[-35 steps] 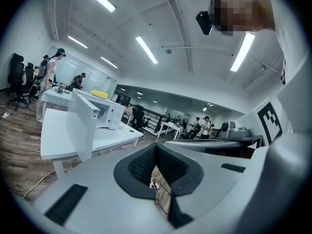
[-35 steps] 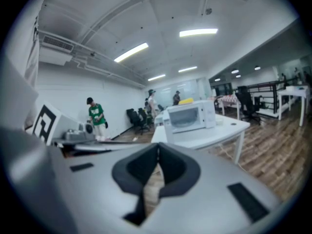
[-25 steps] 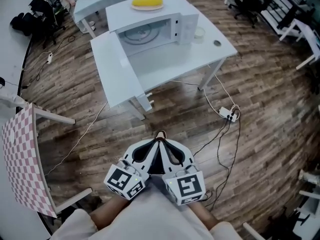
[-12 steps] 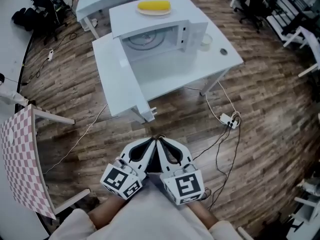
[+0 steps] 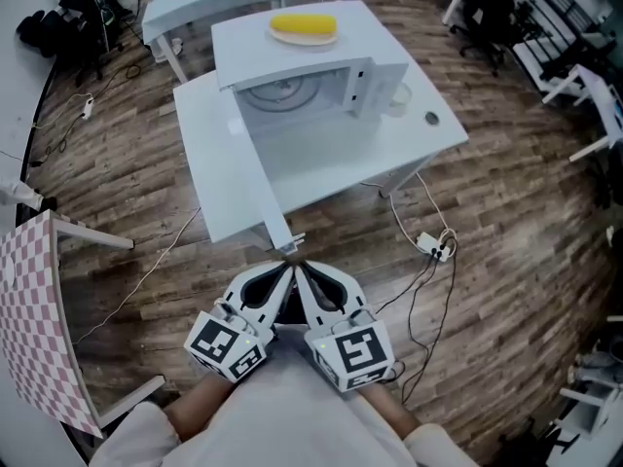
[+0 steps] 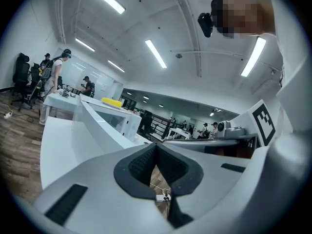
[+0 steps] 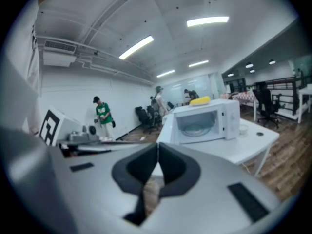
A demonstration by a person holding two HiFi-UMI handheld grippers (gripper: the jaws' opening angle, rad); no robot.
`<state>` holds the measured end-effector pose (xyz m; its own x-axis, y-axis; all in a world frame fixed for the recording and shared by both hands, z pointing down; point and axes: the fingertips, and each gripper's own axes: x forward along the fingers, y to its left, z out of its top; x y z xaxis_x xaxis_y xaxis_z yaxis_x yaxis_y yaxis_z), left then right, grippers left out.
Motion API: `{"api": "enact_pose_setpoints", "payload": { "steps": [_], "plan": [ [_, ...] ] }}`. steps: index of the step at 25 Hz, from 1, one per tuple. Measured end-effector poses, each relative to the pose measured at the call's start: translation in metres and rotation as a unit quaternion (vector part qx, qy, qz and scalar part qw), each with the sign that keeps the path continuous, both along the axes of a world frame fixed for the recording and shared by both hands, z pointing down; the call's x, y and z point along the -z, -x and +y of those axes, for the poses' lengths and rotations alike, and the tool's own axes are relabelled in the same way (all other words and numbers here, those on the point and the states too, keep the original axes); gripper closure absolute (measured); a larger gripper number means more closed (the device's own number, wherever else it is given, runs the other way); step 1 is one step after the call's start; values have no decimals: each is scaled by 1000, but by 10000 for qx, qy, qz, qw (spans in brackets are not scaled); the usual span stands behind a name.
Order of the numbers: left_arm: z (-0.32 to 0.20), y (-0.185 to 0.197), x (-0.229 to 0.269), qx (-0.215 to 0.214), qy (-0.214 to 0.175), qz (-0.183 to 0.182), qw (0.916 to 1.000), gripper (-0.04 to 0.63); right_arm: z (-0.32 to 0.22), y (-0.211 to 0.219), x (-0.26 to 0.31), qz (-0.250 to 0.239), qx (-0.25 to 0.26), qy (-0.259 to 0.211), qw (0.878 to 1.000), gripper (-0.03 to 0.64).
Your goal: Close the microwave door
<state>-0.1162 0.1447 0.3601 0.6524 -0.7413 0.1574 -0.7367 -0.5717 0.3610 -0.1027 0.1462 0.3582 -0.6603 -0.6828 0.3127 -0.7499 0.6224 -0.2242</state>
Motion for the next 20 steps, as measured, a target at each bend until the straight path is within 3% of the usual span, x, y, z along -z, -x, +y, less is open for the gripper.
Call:
{"api": "enact_pose_setpoints", "payload": {
  "steps": [5,11,20],
  "plan": [
    [-19,14,2,-67,-146,13,9999,577,-19,8,0,22,46,35,10000,594],
    [-34,34,12,-299,-342,-51,9990,577,-41,-3,-1,14,-293,23,9996,593],
    [-26,39,-22,-1012,86,-327,9943,577,-47,-6,-15,-71,-495,226,9985,592]
  ]
}}
